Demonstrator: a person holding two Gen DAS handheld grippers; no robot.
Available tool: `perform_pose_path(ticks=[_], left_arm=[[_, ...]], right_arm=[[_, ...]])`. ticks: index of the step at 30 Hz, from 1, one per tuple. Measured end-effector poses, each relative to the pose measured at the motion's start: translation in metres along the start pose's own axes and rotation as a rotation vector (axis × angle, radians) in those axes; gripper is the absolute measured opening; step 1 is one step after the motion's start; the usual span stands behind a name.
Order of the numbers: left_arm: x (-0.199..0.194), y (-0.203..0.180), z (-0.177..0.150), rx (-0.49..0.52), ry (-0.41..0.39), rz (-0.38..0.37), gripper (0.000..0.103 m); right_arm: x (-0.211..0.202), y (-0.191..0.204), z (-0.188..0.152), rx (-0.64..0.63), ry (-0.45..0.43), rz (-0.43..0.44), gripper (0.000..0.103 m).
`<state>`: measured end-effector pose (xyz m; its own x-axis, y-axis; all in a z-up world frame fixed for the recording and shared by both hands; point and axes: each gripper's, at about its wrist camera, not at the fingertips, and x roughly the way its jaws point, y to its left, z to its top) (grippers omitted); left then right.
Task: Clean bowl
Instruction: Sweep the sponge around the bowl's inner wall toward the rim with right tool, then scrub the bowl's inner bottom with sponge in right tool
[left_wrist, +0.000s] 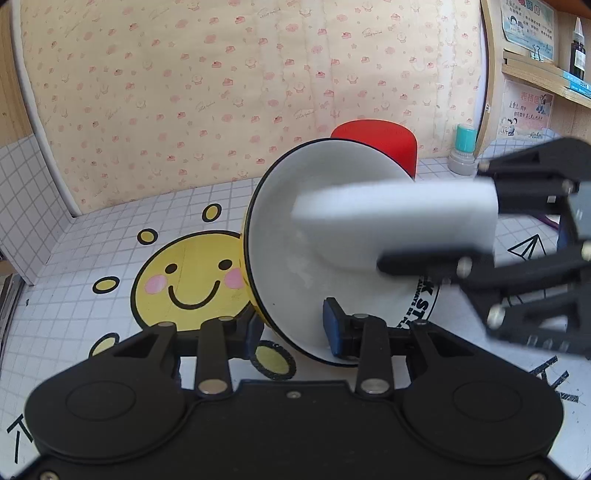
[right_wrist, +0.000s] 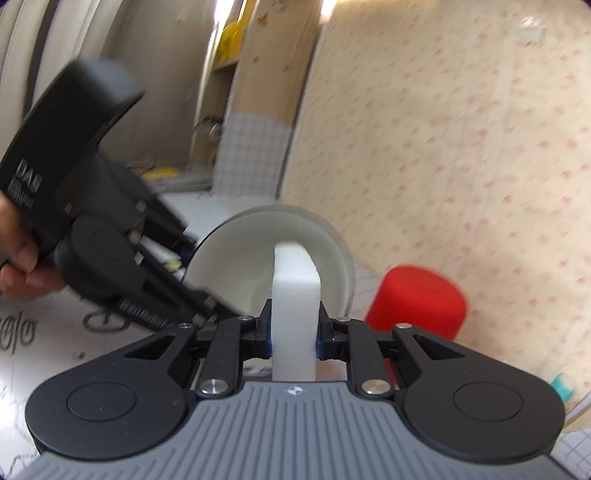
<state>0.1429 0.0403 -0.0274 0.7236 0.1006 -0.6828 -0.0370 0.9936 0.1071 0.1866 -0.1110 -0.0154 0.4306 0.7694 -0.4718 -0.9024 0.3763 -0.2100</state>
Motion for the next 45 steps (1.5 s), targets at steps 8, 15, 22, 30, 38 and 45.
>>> perform_pose_path(ticks=[8,15,22,30,38,45], left_arm=[[0.001,0.006,0.000,-0.020,0.008,-0.019,0.037],[0.000,0.002,0.001,-0.001,0.006,-0.012,0.037],[0.000,0.002,0.000,0.008,0.010,-0.012,0.037],[-0.002,0.002,0.003,0.081,0.025,0.004,0.037],[-0.002,0.001,0.004,0.129,0.026,0.023,0.047],[0.002,0.013,-0.006,-0.208,0.003,-0.010,0.050]], right_arm=[[-0.003,0.001,0.002,0.037,-0.036,0.030,0.021],[-0.011,-0.011,0.002,0.081,-0.059,-0.005,0.023],[-0.001,0.006,-0.001,0.020,0.010,0.046,0.030],[-0.015,-0.004,0.002,0.063,-0.057,0.029,0.030],[-0.009,-0.002,0.003,0.050,-0.072,0.030,0.025],[-0.007,-0.008,0.000,0.082,-0.050,-0.005,0.026]])
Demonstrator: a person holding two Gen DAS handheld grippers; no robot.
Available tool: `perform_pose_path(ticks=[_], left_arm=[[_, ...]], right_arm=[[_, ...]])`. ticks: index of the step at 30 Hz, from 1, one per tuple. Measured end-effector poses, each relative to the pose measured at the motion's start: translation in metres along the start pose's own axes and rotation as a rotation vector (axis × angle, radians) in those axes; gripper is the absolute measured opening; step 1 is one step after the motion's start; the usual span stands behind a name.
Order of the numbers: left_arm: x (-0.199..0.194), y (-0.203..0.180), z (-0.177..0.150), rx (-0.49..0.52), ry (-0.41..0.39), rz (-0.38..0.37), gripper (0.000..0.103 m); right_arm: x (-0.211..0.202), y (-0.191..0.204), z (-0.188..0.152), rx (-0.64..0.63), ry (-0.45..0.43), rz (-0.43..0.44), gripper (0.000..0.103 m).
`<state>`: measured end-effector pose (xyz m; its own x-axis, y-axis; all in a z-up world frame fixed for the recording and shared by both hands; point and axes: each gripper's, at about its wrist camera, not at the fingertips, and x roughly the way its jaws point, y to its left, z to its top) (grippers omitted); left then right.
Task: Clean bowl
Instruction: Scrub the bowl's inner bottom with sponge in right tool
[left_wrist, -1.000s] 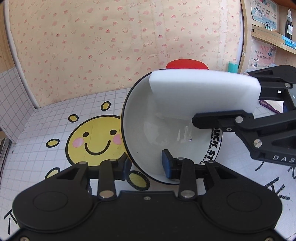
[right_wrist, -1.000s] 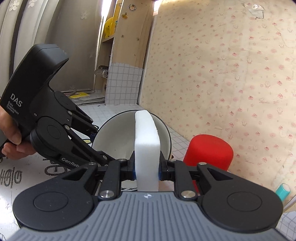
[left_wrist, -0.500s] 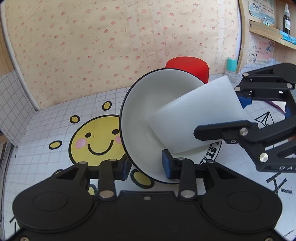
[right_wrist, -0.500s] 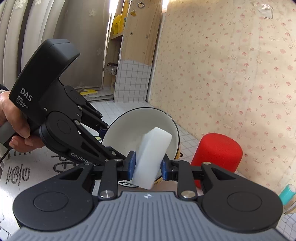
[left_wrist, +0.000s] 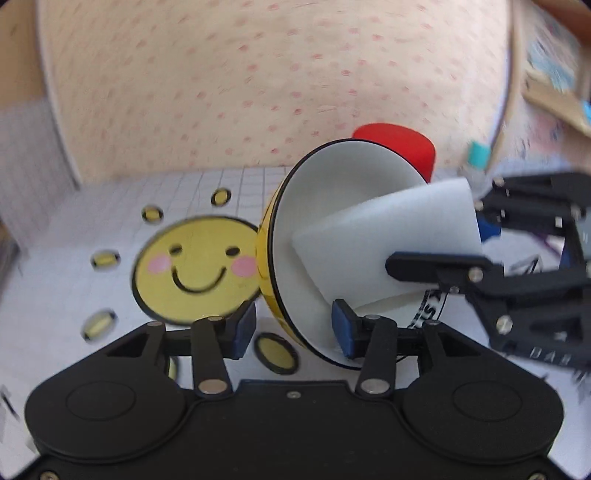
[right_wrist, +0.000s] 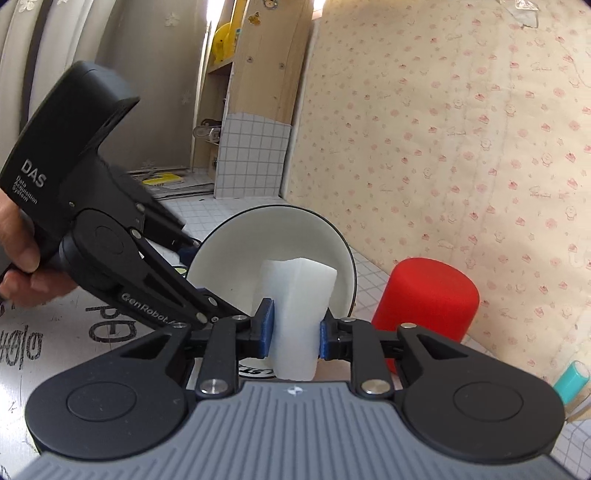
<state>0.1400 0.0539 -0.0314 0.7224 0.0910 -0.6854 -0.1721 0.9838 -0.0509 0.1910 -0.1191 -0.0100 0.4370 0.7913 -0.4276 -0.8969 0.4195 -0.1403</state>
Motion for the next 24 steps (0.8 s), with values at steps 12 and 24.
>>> perform_pose_path(ticks=[12,24], left_arm=[[-0.004,-0.007,-0.004,-0.013,-0.042,0.022,0.032],[-0.007,-0.014,0.001,0.159,-0.035,0.075,0.032]], right_arm=[[-0.007,0.000,0.001,0.011,-0.032,-0.032,0.026],[0.000,0.011,-0.001,-0.075,0.014,0.003,0.021]])
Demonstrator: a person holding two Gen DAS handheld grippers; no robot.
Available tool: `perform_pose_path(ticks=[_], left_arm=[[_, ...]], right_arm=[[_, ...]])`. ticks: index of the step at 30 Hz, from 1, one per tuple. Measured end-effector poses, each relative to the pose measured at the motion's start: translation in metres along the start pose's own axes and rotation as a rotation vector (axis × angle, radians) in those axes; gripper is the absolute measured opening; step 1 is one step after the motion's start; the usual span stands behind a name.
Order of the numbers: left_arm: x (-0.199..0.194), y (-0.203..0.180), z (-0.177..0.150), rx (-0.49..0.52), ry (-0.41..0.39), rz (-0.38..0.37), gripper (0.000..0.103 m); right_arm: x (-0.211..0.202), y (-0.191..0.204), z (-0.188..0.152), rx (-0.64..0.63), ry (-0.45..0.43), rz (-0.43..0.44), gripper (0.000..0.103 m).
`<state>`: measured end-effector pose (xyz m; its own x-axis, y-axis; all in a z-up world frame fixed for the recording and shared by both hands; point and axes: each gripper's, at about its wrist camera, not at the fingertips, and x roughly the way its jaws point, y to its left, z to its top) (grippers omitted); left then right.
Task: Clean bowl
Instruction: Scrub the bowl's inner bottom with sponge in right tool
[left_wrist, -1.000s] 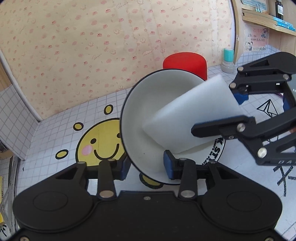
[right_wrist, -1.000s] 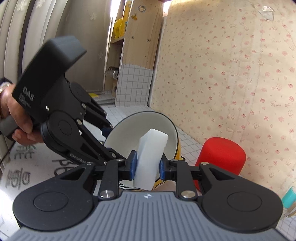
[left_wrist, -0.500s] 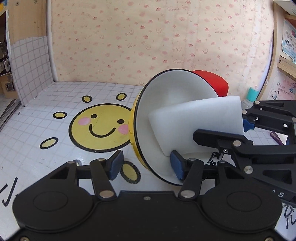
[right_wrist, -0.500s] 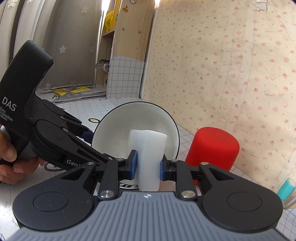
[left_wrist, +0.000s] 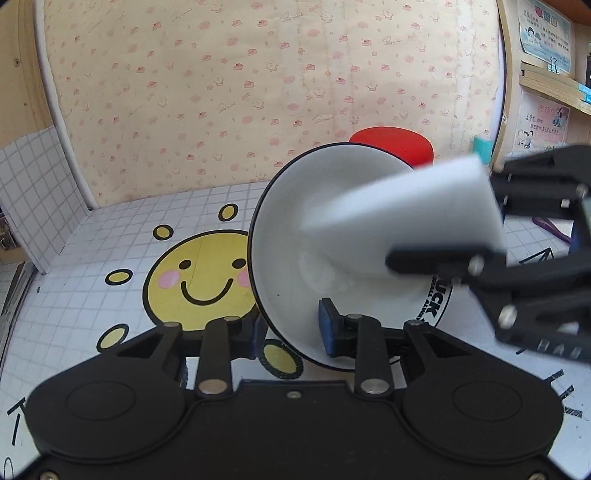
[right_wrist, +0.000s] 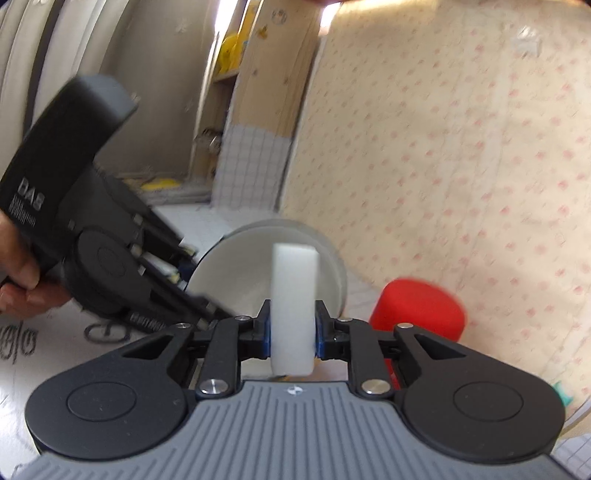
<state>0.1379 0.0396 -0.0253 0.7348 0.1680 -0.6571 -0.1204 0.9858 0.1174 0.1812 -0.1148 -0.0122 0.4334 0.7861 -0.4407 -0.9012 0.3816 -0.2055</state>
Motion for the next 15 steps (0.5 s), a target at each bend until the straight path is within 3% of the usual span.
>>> perform_pose_path(ticks=[3,9,15], left_arm=[[-0.001,-0.001,-0.001,0.004,-0.006,0.003,0.032],[-0.001,0.002,-0.001,-0.010,-0.004,-0.003,0.032],[-0.001,0.001,-0.001,-0.019,-0.003,-0.004,0.032]], right_arm=[[0.005,0.006,0.000,-0.012,0.013,0.037,0.021],[-0.011,-0.007,0.003,0.053,-0.096,-0.028,0.022],[-0.005,-0.004,0.001,-0.014,-0.036,-0.032,0.021]])
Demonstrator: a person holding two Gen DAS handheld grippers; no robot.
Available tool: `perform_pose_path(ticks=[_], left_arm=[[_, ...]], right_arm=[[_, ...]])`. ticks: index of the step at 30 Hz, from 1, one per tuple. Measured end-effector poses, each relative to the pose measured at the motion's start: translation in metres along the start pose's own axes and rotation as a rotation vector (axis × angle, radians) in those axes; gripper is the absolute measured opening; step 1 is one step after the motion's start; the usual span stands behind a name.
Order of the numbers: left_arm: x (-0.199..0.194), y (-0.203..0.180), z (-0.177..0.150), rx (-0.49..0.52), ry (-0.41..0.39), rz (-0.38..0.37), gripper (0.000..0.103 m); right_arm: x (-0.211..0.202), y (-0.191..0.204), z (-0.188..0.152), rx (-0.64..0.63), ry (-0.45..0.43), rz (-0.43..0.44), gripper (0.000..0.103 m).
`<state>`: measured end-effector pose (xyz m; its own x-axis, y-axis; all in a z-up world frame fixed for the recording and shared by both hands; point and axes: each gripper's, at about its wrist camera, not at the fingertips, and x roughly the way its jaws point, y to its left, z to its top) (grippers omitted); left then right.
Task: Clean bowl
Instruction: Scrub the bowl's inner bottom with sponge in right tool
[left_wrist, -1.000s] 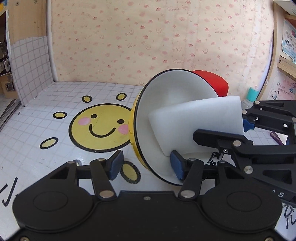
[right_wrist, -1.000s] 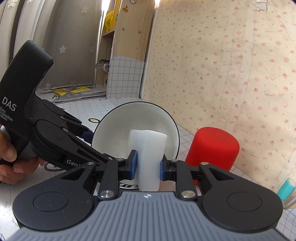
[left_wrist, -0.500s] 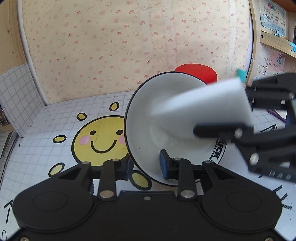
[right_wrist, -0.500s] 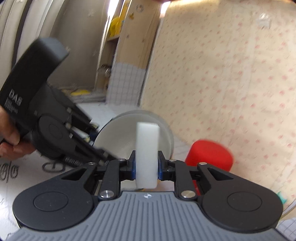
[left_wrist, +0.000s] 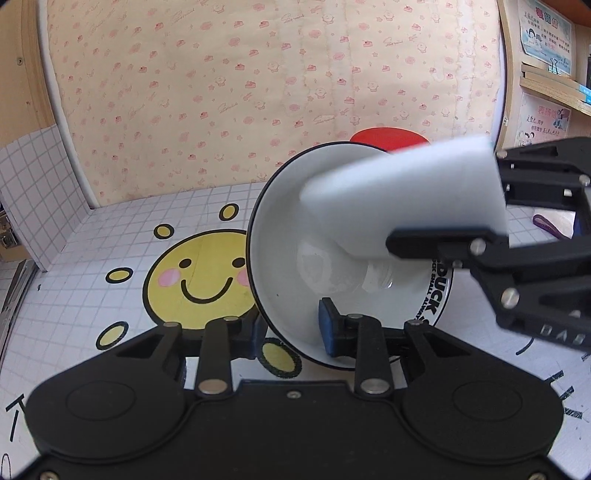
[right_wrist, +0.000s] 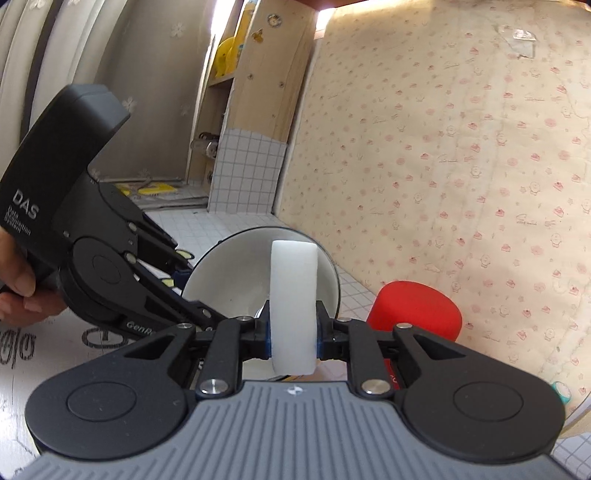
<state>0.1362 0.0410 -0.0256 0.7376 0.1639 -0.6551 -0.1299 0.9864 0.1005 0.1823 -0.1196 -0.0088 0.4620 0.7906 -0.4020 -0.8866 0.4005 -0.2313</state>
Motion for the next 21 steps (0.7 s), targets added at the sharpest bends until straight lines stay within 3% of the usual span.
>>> perform_pose_path(ticks=[4,9,13,15,17,21], left_arm=[[0.000,-0.002,0.001,-0.009,0.005,0.008,0.032],[0.001,0.002,0.000,-0.023,0.008,-0.003,0.032],[0.003,-0.002,-0.002,-0.057,-0.003,0.014,0.045],[0.004,-0.002,-0.004,-0.084,-0.012,0.006,0.044],[0.006,0.004,-0.003,-0.138,0.003,-0.053,0.038],[0.002,0.004,-0.004,-0.094,0.000,-0.049,0.033]], right_arm=[[0.016,0.010,-0.003,-0.022,0.095,0.086,0.022],[0.016,0.008,-0.005,0.022,0.085,0.109,0.022],[0.018,0.008,-0.006,0.030,0.099,0.106,0.022],[0.016,0.006,-0.006,0.032,0.102,0.094,0.022],[0.014,0.003,-0.006,0.042,0.095,0.087,0.022],[0.008,-0.004,-0.005,0.080,0.057,0.066,0.023]])
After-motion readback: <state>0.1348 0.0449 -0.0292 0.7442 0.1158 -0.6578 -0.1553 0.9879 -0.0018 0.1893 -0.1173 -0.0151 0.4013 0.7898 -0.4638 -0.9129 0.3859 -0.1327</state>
